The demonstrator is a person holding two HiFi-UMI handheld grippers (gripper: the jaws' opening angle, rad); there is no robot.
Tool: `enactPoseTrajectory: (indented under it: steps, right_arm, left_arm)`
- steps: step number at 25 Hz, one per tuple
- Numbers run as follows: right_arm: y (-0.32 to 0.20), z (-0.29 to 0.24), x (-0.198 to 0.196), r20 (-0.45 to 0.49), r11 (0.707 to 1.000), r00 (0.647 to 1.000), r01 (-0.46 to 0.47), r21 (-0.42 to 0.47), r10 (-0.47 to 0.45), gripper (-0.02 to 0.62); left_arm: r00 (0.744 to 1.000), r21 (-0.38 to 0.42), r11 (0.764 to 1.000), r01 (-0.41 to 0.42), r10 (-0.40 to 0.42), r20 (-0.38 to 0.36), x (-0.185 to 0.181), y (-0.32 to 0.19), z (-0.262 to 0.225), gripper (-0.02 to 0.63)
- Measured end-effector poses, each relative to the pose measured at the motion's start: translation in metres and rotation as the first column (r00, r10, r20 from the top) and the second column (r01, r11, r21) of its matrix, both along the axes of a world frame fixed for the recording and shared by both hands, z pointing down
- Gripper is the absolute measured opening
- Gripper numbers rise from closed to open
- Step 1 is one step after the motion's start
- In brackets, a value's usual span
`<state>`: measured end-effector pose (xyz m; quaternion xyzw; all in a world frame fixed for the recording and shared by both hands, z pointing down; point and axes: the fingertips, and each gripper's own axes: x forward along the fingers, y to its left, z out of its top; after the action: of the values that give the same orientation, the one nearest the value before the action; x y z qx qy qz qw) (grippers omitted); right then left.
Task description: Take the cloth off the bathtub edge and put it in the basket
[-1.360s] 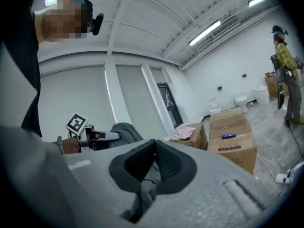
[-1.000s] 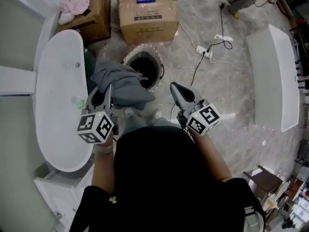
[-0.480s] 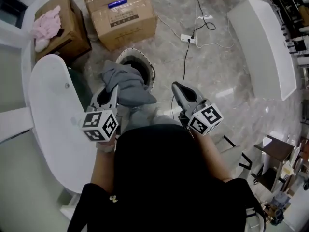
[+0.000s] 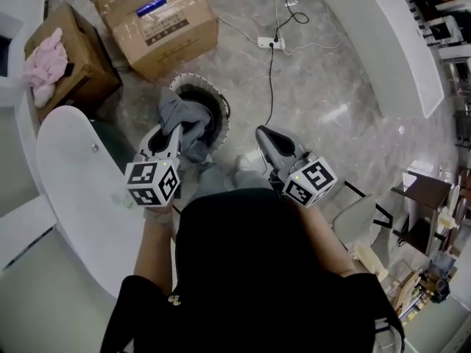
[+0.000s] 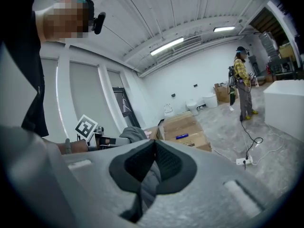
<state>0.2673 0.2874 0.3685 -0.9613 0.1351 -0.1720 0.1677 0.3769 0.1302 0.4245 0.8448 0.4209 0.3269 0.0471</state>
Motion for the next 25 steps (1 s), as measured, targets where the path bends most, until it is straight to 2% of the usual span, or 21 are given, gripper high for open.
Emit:
enactPoseTrajectory:
  steps: [3, 8, 16, 25]
  right_arm:
    - [-0.001, 0.01, 0.004, 0.022, 1.0, 1.0, -0.021, -0.006, 0.022, -0.003]
    - [0.005, 0.025, 0.011, 0.064, 0.998, 0.996, -0.058, -0.004, 0.058, -0.003]
    - [0.006, 0.067, 0.035, 0.127, 0.998, 0.99, -0.065, -0.001, 0.065, -0.003]
    - [0.005, 0.119, 0.049, 0.184, 0.998, 0.981, -0.062, 0.002, 0.06, -0.003]
  left_arm:
    - [0.999, 0.059, 0.998, -0.019, 0.017, 0.038, 0.01, -0.001, 0.033, 0.067]
    - [0.991, 0.067, 0.997, -0.035, 0.026, 0.13, 0.022, 0.001, 0.081, 0.067]
    - [0.976, 0.118, 0.987, -0.111, 0.086, 0.201, 0.035, 0.018, 0.154, 0.069]
    - [0.957, 0.18, 0.973, -0.143, 0.089, 0.277, 0.052, 0.024, 0.255, 0.074]
